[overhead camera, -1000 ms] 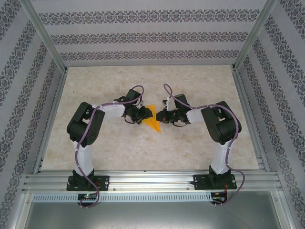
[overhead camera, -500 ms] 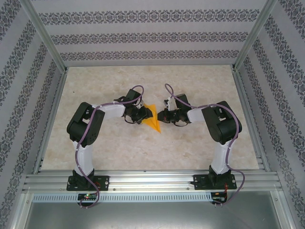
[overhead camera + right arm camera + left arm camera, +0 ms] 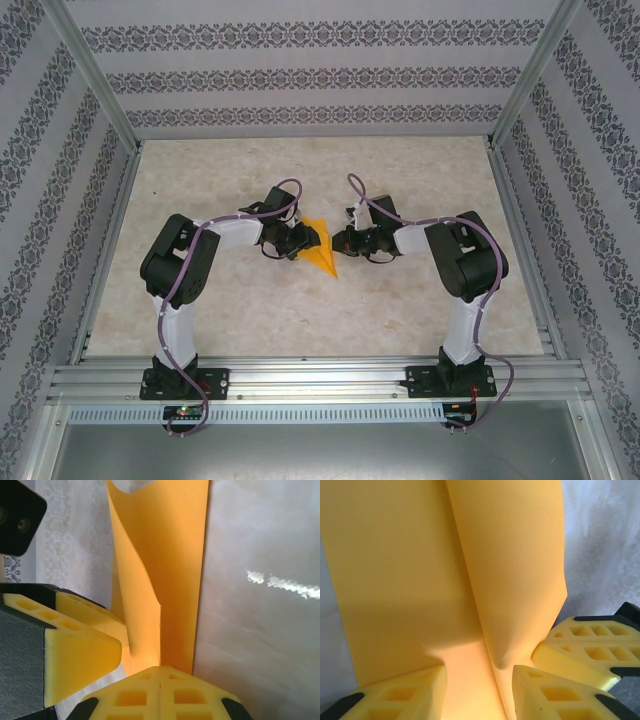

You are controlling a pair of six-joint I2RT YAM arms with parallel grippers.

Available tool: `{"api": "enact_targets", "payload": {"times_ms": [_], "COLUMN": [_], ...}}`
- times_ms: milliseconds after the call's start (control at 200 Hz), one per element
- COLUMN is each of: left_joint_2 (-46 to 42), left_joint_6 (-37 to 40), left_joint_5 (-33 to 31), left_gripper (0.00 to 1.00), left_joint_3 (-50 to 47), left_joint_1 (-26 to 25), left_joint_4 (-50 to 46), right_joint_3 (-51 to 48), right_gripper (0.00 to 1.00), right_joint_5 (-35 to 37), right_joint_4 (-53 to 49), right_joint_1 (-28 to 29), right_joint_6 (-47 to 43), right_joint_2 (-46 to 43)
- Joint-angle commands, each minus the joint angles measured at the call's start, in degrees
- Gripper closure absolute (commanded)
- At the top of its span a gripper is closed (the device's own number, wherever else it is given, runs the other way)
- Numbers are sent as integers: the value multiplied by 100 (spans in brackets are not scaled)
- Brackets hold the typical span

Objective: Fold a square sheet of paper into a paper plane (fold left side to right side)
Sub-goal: Fourth fold the wing at the center of the table.

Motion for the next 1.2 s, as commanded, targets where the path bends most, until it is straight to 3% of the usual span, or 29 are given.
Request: {"api": "enact_targets", "payload": {"times_ms": [0,1194], "left_joint_2": [228,229], "left_joint_6": [134,134], "left_joint_5": [-240,-215], "left_gripper": [58,59], "left_joint_3": [-75,-83], "left_joint_1": [-97,-107], "left_joint_4": [-207,-187], "right_joint_3": [146,496], "right_gripper": [100,100], "right_joint_5": [110,389], "right_joint_4": [-149,-840], "right_joint_1": [-37,76], "right_joint_6": [-200,-505], "right_joint_2": [55,285]}}
